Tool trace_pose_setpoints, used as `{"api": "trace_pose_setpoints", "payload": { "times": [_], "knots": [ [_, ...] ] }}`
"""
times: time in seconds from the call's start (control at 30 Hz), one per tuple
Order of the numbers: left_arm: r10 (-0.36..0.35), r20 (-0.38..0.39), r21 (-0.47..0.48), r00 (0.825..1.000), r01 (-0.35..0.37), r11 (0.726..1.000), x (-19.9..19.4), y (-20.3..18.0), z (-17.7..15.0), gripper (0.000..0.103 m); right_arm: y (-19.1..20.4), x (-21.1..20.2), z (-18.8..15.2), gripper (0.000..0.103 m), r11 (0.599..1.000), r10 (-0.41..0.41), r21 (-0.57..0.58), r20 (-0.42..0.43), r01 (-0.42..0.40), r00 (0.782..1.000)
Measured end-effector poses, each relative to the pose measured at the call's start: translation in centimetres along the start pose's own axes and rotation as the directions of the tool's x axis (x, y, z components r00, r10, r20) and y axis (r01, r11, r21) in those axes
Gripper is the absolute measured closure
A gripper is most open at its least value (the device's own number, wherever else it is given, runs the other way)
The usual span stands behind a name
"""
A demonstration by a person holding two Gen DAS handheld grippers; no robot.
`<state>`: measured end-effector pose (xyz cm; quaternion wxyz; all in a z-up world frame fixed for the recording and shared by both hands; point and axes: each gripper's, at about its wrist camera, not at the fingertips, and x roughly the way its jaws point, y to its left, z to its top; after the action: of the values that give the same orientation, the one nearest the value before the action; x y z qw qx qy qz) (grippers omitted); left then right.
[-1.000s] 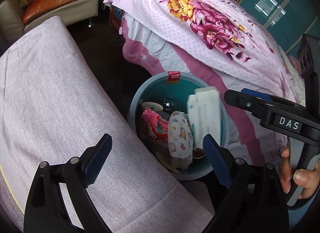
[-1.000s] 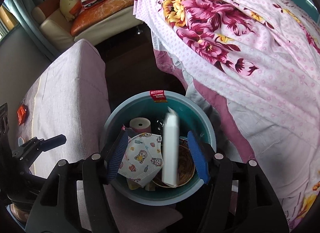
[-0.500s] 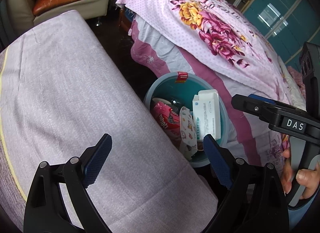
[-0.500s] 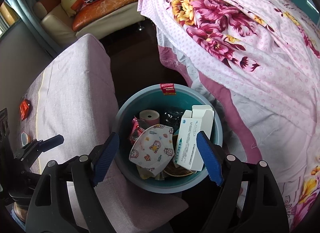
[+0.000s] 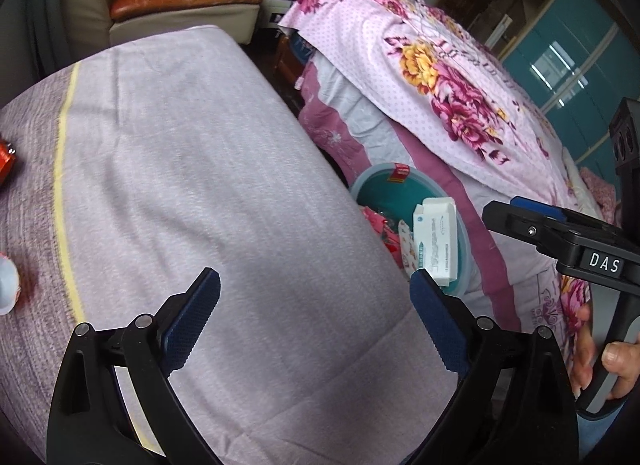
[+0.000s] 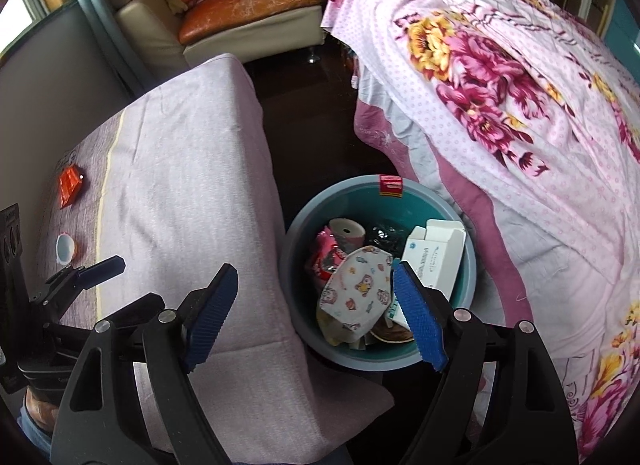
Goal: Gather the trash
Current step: 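Move both tools back over the red wrapper and white plastic cup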
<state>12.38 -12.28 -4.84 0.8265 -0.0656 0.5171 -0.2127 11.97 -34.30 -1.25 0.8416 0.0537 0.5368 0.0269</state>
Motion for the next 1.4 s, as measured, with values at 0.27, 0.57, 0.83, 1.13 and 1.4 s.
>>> {"api": "trace_pose_setpoints", "payload": {
  "times": [0.27,0.57,0.83,1.13,1.4],
  "knots": [
    [0.038,0.043,-0.086,0.998,-0.034,0.996,-3.3,5.3,-1.6,0.007,6.0,0.5,0.6,0.027,0.996,0.033,-0.087,-0.025,-0.035,0.999],
    [0.093,0.099,-0.207,0.991,-0.071,0.976,-7.8,12.7,-3.9,0.004,15.2,1.8,0.9,0.027,0.973,0.078,-0.213,-0.067,-0.090,0.995],
    [0.208,0.120,-0.292,0.971,-0.166,0.942,-12.0,20.7,-6.4,0.004,22.6,3.5,1.1,0.027,0.943,0.117,-0.297,-0.125,-0.150,0.985],
    [0.291,0.103,-0.421,0.951,-0.223,0.879,-14.4,28.5,-8.8,0.004,30.4,6.7,0.7,0.027,0.895,0.175,-0.374,-0.207,-0.243,0.963],
    [0.309,0.080,-0.444,0.948,-0.244,0.862,-14.1,31.3,-8.9,0.004,35.8,10.6,0.2,0.054,0.851,0.187,-0.442,-0.249,-0.283,0.950]
  ]
}}
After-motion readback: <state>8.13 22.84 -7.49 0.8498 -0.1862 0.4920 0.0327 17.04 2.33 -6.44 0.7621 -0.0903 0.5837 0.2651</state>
